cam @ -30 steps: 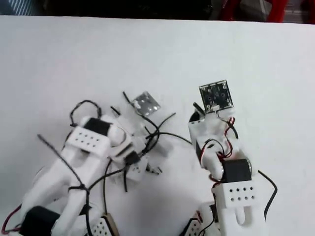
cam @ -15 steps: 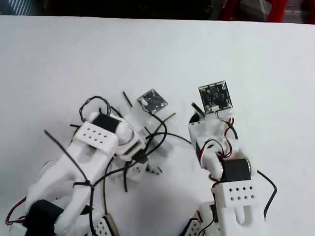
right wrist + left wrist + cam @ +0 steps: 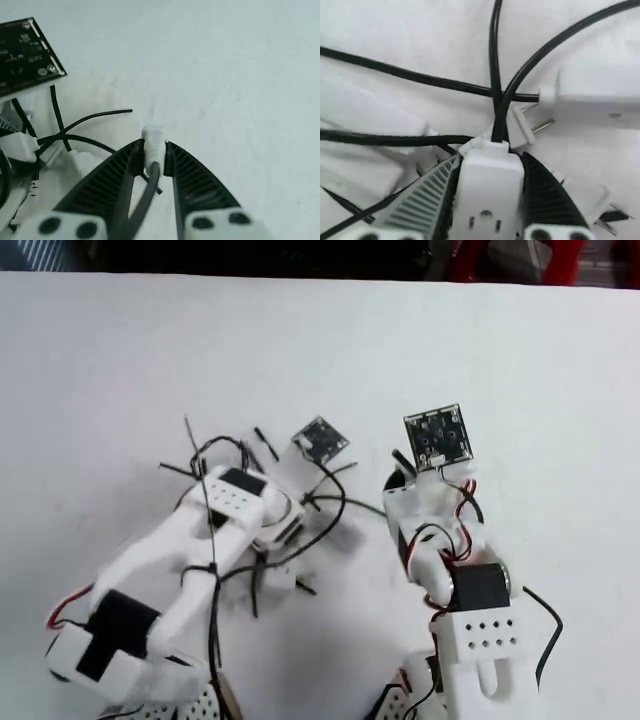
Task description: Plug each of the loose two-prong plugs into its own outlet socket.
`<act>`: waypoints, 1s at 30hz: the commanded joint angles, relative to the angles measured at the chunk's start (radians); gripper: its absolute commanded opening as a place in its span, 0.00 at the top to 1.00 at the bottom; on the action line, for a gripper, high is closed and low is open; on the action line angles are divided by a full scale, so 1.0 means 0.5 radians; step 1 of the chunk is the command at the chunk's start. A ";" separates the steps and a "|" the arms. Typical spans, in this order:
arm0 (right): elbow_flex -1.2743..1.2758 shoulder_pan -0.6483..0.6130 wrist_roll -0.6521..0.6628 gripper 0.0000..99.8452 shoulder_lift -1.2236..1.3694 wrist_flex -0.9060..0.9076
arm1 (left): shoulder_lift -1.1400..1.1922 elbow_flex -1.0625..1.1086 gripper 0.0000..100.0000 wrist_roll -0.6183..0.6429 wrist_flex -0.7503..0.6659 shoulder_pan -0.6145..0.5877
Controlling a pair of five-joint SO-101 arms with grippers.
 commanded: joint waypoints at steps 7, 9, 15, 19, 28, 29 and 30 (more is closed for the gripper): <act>-0.018 0.014 -0.009 0.98 0.011 -0.032 | 0.348 -0.715 0.97 0.003 -0.101 -0.075; -0.018 0.014 -0.009 0.98 0.011 -0.032 | 0.456 -0.893 0.97 -0.101 -0.043 -0.109; -0.018 0.017 -0.009 0.98 0.011 -0.032 | 0.511 -1.390 0.79 -0.181 0.617 -0.075; -0.018 0.017 -0.009 0.98 0.011 -0.032 | 0.446 -1.590 0.76 -0.064 0.893 -0.026; -0.031 0.130 -0.009 0.98 -0.008 -0.038 | 0.302 -1.568 0.76 0.236 1.105 0.250; -0.034 0.170 -0.009 0.98 -0.011 -0.041 | 0.311 -1.556 0.76 0.359 1.105 0.278; -0.046 0.198 -0.009 0.98 -0.011 -0.041 | 0.315 -1.537 0.76 0.463 1.105 0.296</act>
